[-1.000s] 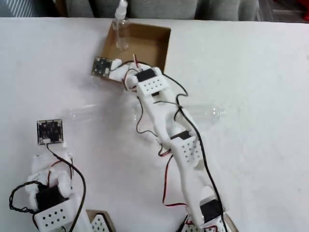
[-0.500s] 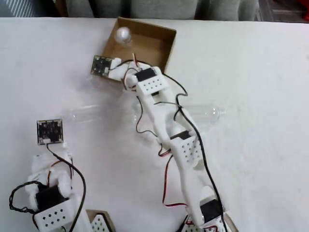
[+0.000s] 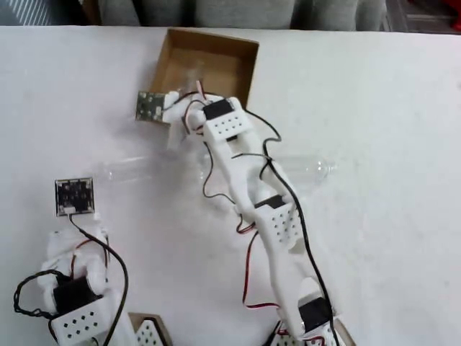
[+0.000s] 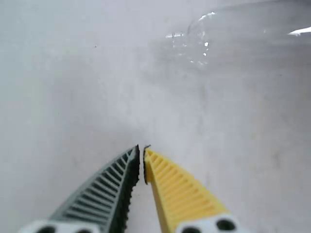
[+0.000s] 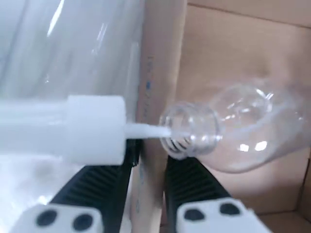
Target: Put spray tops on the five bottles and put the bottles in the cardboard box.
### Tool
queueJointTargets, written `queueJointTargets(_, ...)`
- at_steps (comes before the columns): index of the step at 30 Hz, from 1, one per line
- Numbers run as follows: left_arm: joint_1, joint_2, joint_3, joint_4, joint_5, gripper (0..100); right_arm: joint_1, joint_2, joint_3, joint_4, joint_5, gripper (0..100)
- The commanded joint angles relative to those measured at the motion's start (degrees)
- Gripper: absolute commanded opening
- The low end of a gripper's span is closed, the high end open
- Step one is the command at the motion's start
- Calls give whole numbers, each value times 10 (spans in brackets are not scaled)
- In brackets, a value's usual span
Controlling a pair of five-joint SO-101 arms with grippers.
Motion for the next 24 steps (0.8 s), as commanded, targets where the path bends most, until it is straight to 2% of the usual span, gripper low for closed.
queueJointTargets(1,7,-11,-3,-3,-5,27,-2,-12,-18,27,11,18)
queueJointTargets(6,7,-11,-3,-3,-5,27,-7,-21,-18,73,49,18)
queueJointTargets(24,7,-11,-3,-3,-6,27,-13,-43,-18,187,20,18)
